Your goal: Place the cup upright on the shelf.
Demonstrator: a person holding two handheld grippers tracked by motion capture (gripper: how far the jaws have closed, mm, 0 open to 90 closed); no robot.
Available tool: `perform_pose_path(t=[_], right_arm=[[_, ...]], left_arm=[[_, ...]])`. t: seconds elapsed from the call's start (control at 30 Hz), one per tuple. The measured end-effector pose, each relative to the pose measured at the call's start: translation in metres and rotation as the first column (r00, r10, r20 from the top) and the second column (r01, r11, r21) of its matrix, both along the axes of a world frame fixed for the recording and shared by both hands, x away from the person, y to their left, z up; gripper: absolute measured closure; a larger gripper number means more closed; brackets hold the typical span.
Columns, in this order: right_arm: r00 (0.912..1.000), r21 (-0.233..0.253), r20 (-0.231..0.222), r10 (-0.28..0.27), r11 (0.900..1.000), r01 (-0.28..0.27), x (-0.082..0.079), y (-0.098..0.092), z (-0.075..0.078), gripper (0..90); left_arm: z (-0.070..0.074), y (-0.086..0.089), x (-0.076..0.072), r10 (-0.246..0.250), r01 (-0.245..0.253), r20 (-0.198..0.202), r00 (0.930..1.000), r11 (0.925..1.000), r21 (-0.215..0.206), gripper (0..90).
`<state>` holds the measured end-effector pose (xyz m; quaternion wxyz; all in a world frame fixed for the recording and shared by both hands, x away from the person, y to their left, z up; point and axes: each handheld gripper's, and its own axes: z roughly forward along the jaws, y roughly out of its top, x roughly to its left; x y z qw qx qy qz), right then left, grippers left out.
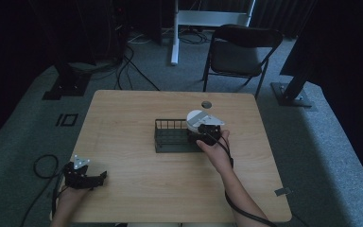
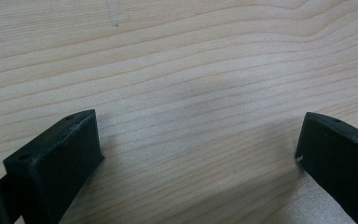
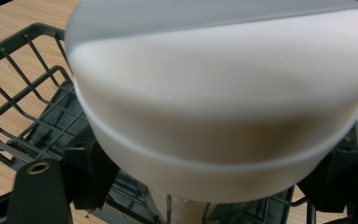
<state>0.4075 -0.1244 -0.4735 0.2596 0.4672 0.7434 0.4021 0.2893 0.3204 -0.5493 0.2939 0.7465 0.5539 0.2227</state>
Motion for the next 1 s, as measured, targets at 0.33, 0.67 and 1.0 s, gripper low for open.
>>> perform_pose_path(t=[0.33, 0.67, 1.0], right_arm=[[0.9999, 0.013, -0.002, -0.011, 1.000, 0.011, 0.000, 0.000, -0.001, 18.3], [0.9996, 0.039, 0.018, 0.021, 0.999, -0.021, -0.003, -0.005, -0.001, 13.5], [0.9993, 0.057, 0.032, 0.021, 0.998, -0.023, -0.010, -0.012, 0.002, 12.5]], left_arm=[[0.000, 0.000, 0.000, 0.000, 0.000, 0.000, 1.0000, 1.0000, 0.000, 0.2], [0.000, 0.000, 0.000, 0.000, 0.000, 0.000, 1.0000, 1.0000, 0.000, 0.2], [0.000, 0.000, 0.000, 0.000, 0.000, 0.000, 1.0000, 1.0000, 0.000, 0.2]])
